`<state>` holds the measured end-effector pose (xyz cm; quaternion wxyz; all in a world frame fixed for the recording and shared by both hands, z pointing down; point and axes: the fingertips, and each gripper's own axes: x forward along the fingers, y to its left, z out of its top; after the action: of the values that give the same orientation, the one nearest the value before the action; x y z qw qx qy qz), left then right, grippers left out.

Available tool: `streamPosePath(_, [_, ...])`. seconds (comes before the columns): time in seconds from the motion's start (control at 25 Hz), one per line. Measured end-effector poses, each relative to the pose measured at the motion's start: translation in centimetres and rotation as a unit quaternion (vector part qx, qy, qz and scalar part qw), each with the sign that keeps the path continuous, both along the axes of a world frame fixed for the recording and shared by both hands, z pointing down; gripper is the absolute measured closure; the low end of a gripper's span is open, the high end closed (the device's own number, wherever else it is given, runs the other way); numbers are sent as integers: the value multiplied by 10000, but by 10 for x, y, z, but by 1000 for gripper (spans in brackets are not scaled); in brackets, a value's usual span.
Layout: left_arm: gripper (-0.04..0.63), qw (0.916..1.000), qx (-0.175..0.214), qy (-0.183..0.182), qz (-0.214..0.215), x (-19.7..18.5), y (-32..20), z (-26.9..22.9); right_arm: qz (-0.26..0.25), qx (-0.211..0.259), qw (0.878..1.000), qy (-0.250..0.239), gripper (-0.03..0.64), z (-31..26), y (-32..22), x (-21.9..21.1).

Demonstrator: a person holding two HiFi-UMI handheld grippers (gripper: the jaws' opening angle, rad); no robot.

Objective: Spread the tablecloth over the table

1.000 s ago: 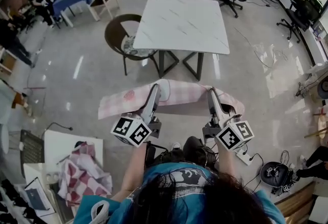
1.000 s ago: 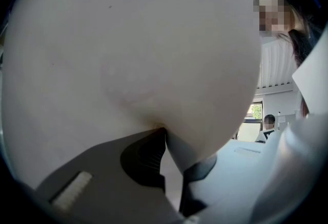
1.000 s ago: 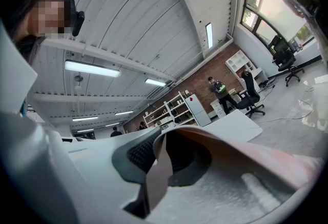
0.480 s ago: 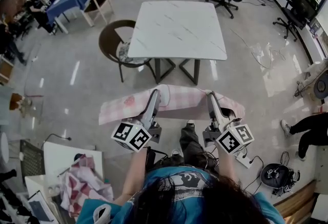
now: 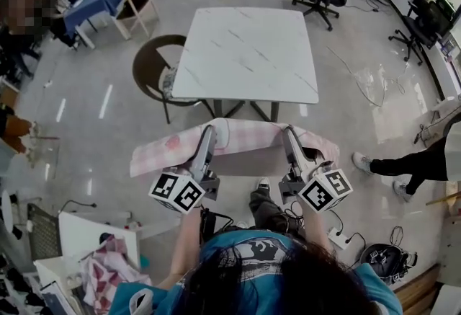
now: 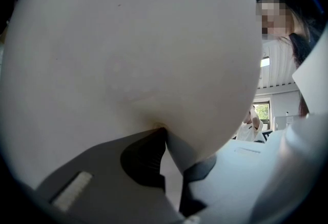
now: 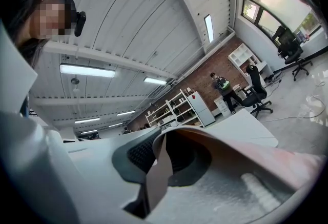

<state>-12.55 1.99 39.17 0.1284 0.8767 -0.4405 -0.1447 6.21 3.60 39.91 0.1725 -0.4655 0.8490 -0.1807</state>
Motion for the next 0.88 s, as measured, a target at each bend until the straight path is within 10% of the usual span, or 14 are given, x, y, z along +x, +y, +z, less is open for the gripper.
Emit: streamPosePath(0.88, [558, 9983, 519, -274, -39, 85, -159, -64, -342, 662, 9972, -113, 583, -58, -158, 84])
